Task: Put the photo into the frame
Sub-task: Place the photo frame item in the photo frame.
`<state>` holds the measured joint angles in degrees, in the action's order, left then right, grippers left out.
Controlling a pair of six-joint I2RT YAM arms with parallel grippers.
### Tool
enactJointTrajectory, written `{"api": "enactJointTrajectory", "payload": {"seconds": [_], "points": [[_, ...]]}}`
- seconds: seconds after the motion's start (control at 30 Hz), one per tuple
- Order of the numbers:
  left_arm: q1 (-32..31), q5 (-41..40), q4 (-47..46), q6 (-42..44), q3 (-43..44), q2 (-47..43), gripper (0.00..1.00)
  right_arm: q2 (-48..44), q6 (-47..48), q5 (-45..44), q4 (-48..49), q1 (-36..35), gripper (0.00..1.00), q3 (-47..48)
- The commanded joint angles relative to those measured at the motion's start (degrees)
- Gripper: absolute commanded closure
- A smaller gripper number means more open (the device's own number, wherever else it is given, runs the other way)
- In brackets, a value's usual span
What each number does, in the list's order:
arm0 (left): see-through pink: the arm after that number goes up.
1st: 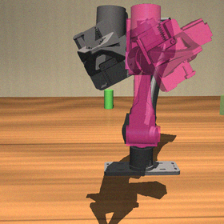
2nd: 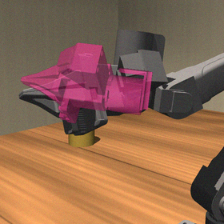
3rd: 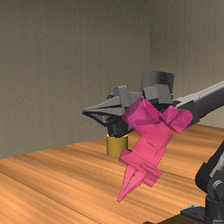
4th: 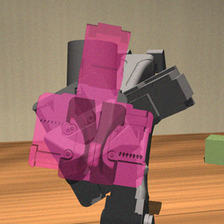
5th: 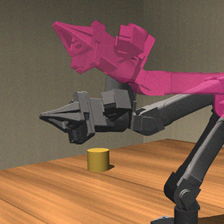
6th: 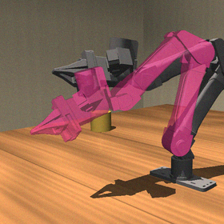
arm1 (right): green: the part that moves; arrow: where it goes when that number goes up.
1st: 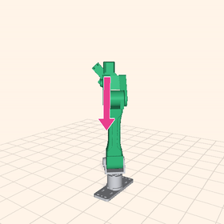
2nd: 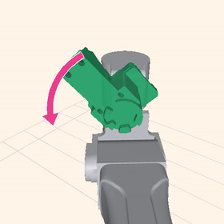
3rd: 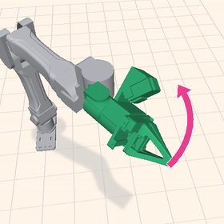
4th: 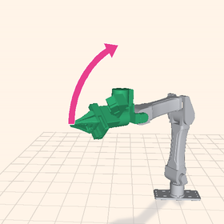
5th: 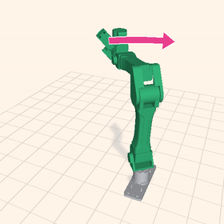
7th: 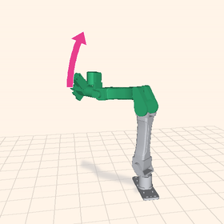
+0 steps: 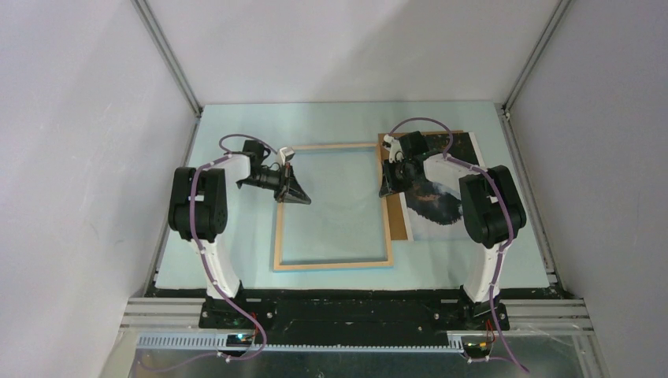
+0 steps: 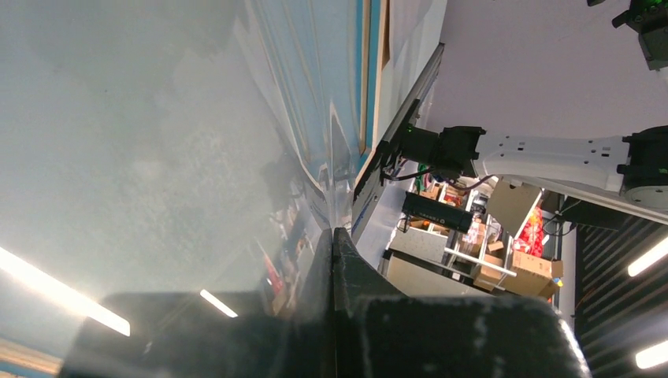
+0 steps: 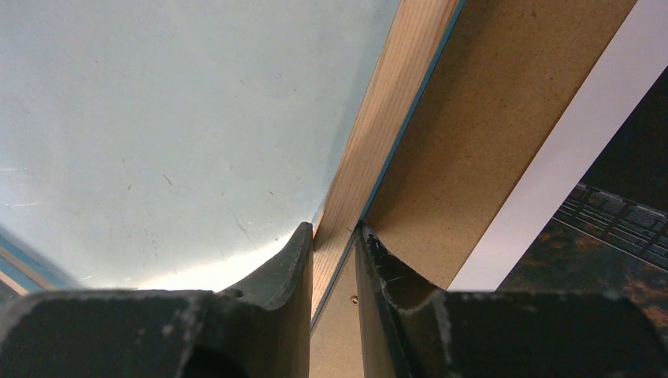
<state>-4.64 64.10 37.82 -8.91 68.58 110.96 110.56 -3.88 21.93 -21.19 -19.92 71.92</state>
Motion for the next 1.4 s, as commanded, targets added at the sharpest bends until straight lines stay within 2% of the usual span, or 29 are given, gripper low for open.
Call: {"api": "enactJointTrajectory", "payload": {"seconds": [0.0, 0.43, 0.63, 1.13, 1.37], "points": [[-2.91, 1.26, 2.29, 2.22, 0.75, -0.06, 0.99, -0.34, 0.86, 2.06, 0.57, -0.69, 0.76, 1.01], [-2.92, -3.82, 2.24, 2.14, 0.42, 0.03, 0.80, -0.46, 0.97, 1.88, 0.46, -0.94, 0.76, 0.95], [-3.10, -4.41, 2.17, 2.22, 0.06, 0.22, 0.76, -0.37, 1.08, 1.62, 0.49, -1.15, 0.76, 0.94], [-3.51, -8.29, 2.22, 2.42, -2.01, 0.81, 0.59, -0.39, 1.40, 1.10, 0.45, -1.43, 0.75, 0.94], [-3.69, -11.56, 2.23, 2.06, -2.19, 0.83, 0.46, -0.52, 1.47, 1.01, 0.45, -1.37, 0.75, 0.94]]}}
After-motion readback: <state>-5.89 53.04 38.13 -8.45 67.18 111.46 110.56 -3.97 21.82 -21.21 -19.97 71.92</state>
